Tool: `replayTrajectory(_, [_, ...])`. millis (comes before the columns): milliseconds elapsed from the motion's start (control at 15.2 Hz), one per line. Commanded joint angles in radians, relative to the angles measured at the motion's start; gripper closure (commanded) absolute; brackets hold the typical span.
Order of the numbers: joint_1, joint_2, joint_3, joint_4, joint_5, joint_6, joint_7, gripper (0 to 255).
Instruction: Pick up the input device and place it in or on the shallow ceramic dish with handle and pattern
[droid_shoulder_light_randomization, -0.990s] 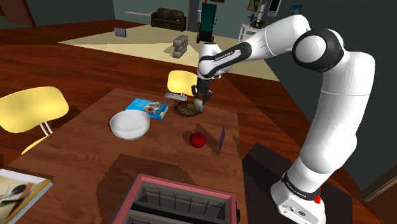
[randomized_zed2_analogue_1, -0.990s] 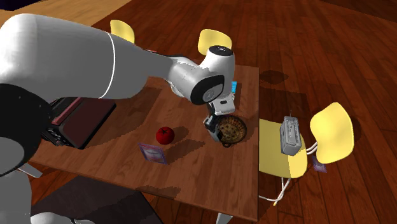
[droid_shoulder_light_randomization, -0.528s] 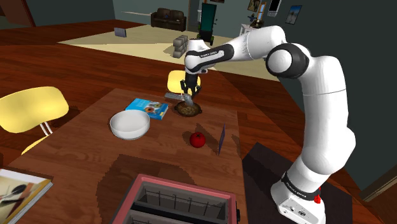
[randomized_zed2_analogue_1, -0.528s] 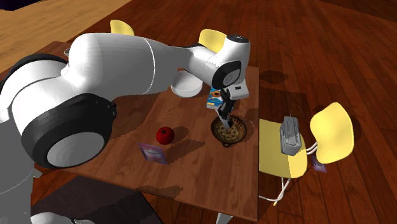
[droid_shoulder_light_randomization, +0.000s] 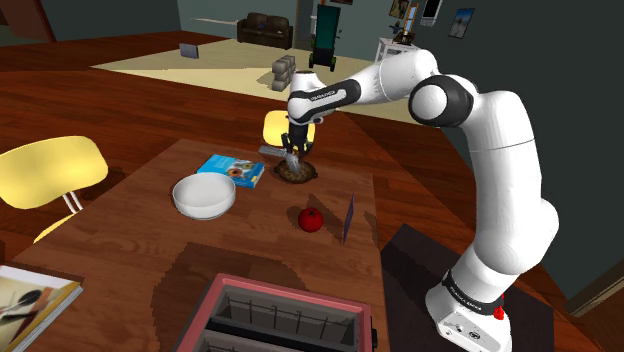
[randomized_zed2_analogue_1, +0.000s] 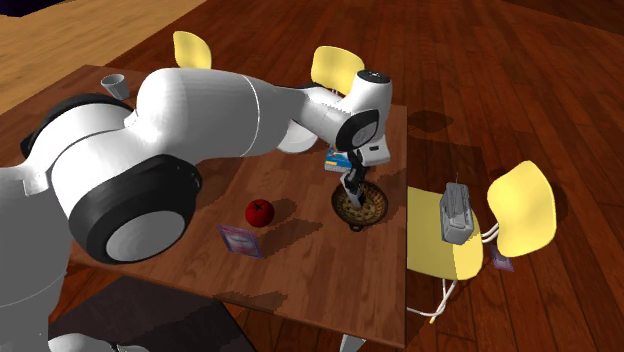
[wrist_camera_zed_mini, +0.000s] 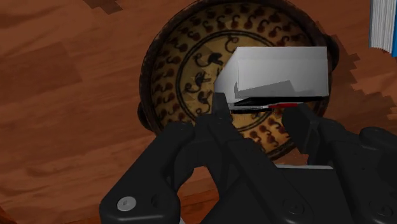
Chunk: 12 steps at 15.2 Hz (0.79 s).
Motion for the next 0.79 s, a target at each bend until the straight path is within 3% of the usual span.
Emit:
replayTrajectory(0, [0.0,0.016,-0.001,0.001,-0.002,0.016,0.0,255])
replayTrajectory(330, [0.002,0.054,-0.005,-0.015,-0.007,0.069,0.004,255])
replayTrajectory(726, [0.002,0.054,-0.005,-0.015,-0.008,0.069,0.004,255])
